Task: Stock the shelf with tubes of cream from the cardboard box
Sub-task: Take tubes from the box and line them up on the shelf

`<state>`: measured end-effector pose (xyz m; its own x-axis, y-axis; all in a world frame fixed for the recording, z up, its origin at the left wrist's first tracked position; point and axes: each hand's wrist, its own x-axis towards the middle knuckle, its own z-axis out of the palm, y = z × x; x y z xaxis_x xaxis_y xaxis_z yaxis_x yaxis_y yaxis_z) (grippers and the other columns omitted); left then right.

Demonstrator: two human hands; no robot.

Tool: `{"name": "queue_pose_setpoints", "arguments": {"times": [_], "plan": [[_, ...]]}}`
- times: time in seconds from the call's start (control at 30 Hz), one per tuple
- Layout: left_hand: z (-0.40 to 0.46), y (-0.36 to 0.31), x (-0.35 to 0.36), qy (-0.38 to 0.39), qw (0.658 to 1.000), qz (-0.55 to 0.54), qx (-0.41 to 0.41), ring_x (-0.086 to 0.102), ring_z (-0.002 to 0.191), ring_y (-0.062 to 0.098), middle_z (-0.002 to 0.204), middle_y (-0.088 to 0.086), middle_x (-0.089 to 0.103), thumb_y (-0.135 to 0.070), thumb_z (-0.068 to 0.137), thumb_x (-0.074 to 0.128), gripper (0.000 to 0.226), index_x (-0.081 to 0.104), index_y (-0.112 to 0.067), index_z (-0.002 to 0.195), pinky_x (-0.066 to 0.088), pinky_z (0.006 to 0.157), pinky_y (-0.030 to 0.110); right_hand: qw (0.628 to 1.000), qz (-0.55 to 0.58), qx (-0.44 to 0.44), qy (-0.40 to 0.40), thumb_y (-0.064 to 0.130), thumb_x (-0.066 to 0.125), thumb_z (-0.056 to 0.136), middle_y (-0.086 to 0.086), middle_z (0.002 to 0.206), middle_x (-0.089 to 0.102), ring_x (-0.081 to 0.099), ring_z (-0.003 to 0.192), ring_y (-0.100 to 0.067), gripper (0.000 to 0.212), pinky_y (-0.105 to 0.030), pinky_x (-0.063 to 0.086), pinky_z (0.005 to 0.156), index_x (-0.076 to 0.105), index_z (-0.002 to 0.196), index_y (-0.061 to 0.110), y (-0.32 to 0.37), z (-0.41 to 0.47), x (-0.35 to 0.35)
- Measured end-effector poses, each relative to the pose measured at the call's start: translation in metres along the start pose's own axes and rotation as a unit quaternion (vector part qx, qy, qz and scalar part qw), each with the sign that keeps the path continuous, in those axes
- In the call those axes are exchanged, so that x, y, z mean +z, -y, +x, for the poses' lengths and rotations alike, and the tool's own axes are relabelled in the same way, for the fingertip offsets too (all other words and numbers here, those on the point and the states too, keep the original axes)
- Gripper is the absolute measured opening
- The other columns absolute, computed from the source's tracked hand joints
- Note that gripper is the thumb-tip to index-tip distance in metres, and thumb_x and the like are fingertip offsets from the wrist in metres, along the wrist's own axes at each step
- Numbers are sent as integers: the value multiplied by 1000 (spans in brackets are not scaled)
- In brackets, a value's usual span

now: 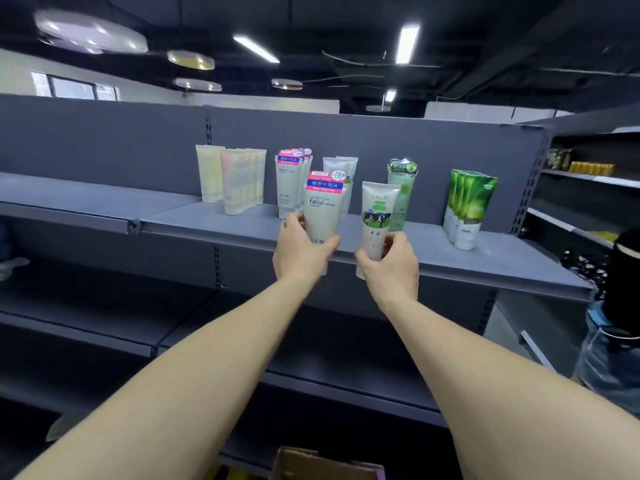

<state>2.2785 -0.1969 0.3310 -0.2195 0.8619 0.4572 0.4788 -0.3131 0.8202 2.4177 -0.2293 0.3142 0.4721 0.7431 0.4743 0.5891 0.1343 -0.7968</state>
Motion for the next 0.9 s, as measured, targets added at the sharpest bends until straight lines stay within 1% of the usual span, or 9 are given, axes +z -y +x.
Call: {"name": "queue_pose_setpoints", "arguments": {"times": [0.07, 0.17, 0.37, 0.43, 0.53, 0.67, 0.8, 0.9], "plan": [[11, -6, -9, -19, 1000, 1, -1, 60, 97, 15, 117, -5, 57, -44, 71, 79, 63, 47, -21, 120, 49, 75, 33, 1000, 9, -7, -4, 41, 69, 78, 4, 101, 58, 59, 87, -16, 36, -32, 48, 71, 50, 104, 23, 11, 12, 3], [29, -8, -22, -35, 999, 10, -3, 59, 100, 16, 119, -4, 58, -46, 73, 79, 65, 45, -21, 122, 45, 71, 32, 1000, 17, -2, -7, 39, 71, 78, 3, 103, 59, 59, 89, -16, 36, -31, 47, 71, 51, 103, 22, 24, 28, 12], [79, 16, -41, -44, 999, 22, -3, 59, 102, 18, 122, -2, 58, -45, 74, 79, 64, 45, -20, 122, 43, 72, 33, 999, 15, 34, -21, 34, 74, 81, 1, 107, 60, 54, 88, -15, 39, -28, 40, 71, 52, 108, 17, 42, 54, 49], [98, 28, -41, -40, 999, 21, 0, 58, 101, 18, 122, -2, 57, -45, 73, 79, 65, 45, -19, 123, 43, 72, 33, 999, 3, 45, -30, 34, 75, 80, 0, 107, 61, 54, 87, -16, 40, -27, 39, 71, 53, 107, 16, 44, 61, 66], [123, 48, -39, -21, 1000, 19, 9, 59, 101, 19, 120, -2, 58, -46, 70, 80, 67, 45, -20, 121, 47, 76, 35, 997, -20, 60, -39, 32, 75, 78, -1, 106, 61, 55, 87, -18, 38, -28, 40, 69, 52, 104, 16, 45, 72, 92], [153, 67, -34, -4, 1000, 6, 14, 59, 104, 20, 119, -3, 57, -46, 69, 82, 69, 45, -20, 120, 45, 75, 34, 996, -32, 74, -46, 28, 75, 76, -2, 105, 63, 59, 91, -21, 35, -28, 42, 70, 52, 101, 16, 47, 85, 124], [177, 79, -30, 14, 1000, 10, 20, 58, 106, 21, 120, -1, 56, -44, 70, 82, 68, 43, -18, 120, 39, 72, 33, 992, -48, 93, -67, 28, 74, 79, -3, 107, 62, 55, 88, -19, 36, -28, 40, 70, 53, 104, 15, 50, 95, 148], [188, 85, -27, 17, 1000, 9, 23, 58, 106, 22, 120, -1, 56, -43, 69, 82, 68, 43, -17, 118, 39, 72, 32, 989, -65, 104, -76, 28, 74, 80, -4, 110, 61, 51, 86, -18, 38, -28, 38, 70, 52, 108, 13, 51, 104, 158]]}}
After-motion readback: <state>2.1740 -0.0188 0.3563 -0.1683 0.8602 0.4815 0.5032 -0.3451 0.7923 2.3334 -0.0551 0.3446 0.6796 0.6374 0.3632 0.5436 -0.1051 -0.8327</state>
